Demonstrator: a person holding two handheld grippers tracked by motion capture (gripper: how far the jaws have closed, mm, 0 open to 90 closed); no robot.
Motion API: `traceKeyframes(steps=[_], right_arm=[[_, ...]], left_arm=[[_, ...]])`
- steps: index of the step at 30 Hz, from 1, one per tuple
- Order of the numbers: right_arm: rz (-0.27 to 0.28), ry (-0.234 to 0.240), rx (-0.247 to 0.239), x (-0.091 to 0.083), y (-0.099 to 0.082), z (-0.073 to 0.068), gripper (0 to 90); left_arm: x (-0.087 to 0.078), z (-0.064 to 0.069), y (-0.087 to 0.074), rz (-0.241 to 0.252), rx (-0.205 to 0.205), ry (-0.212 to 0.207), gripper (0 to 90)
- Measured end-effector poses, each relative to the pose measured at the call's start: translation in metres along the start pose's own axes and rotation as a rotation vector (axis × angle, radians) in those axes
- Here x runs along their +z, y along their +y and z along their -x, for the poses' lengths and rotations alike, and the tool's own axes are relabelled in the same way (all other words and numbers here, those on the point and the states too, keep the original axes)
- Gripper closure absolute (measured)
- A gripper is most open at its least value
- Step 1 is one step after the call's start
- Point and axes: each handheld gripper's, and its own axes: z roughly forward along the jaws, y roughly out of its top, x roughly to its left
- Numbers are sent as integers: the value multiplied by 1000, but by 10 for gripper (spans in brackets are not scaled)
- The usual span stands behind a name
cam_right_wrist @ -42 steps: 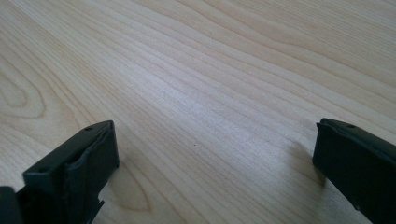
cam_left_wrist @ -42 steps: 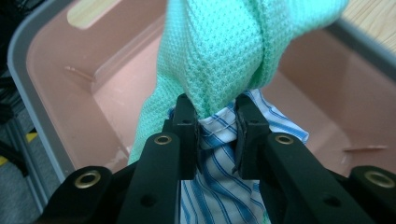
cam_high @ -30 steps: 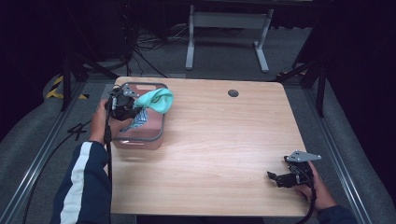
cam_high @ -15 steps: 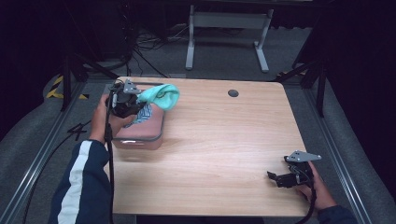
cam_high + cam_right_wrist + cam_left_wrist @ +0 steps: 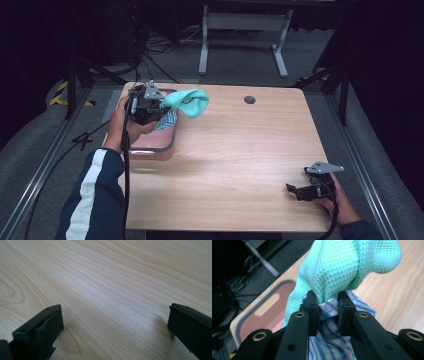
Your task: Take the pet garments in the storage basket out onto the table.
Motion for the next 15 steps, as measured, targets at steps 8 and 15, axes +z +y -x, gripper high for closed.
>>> traceKeyframes(steps=[8, 15], right_arm=[[0, 0, 0, 0, 0, 0, 7], [0, -1, 0, 0, 0, 0, 7]], left_arm=[[-2, 22, 21, 40, 66, -46, 749], [4, 38, 35, 57, 99, -76, 749]])
